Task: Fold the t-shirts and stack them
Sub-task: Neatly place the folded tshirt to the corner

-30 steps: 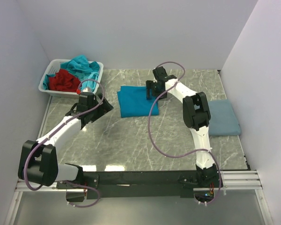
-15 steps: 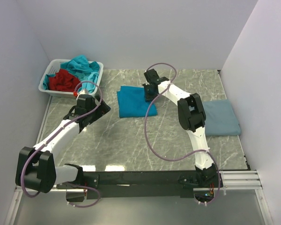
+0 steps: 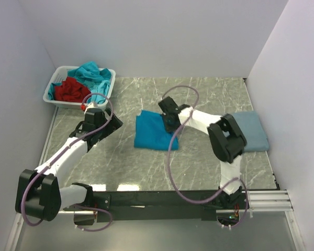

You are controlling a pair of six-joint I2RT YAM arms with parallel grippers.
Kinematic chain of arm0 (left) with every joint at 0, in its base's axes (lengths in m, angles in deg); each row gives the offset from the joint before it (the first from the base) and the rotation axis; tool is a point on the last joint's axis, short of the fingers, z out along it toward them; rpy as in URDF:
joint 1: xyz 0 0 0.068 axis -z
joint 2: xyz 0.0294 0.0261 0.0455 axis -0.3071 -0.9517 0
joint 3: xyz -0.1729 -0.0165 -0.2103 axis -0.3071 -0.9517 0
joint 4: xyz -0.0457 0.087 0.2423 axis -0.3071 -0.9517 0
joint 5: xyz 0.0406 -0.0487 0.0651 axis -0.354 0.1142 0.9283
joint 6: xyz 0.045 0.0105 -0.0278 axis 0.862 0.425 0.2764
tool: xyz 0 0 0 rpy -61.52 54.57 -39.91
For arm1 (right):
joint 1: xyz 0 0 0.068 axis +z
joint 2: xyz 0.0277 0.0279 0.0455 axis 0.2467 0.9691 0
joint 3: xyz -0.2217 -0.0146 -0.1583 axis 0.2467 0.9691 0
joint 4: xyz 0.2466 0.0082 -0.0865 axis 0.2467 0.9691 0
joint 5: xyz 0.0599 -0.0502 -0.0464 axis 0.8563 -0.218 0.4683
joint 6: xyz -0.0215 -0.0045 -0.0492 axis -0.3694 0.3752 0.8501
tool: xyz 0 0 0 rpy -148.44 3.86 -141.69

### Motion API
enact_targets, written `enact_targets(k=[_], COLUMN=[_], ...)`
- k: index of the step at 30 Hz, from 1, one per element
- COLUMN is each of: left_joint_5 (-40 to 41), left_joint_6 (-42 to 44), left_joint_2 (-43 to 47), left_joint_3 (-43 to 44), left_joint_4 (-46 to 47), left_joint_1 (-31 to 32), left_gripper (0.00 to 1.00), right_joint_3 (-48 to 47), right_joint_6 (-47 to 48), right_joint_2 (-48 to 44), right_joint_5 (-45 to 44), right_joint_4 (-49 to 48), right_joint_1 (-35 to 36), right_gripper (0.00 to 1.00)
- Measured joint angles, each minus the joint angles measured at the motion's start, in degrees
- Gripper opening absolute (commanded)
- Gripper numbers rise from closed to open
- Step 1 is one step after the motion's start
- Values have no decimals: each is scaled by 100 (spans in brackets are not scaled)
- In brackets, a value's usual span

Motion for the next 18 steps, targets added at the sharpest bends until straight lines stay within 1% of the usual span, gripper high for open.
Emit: enact_targets(k=[3,7,10,13,18], left_joint_5=[-4,-11,-20,-28,-22], left_joint_6=[0,2,2,2,2], left_joint_2=[76,188,236,269,382], left_joint_3=[-44,-103,-116,-118,-125], left_joint_4=[7,15,17,17,17], left_joint_1=[2,2,2,2,2], left_gripper=[100,99,99,99,99], right_joint_3=[844,1685,1926,2011,2079], right_joint_6=[7,11,28,42,162], right_joint_2=[-734,-1633,-1947,-2022,-2105], right_joint_5=[-310,-1145,-1875,-2653,-3497], right_joint_4=[192,597,927,1189,1445], right_joint_1=[72,61,52,39,-31], right_gripper=[0,0,0,0,0])
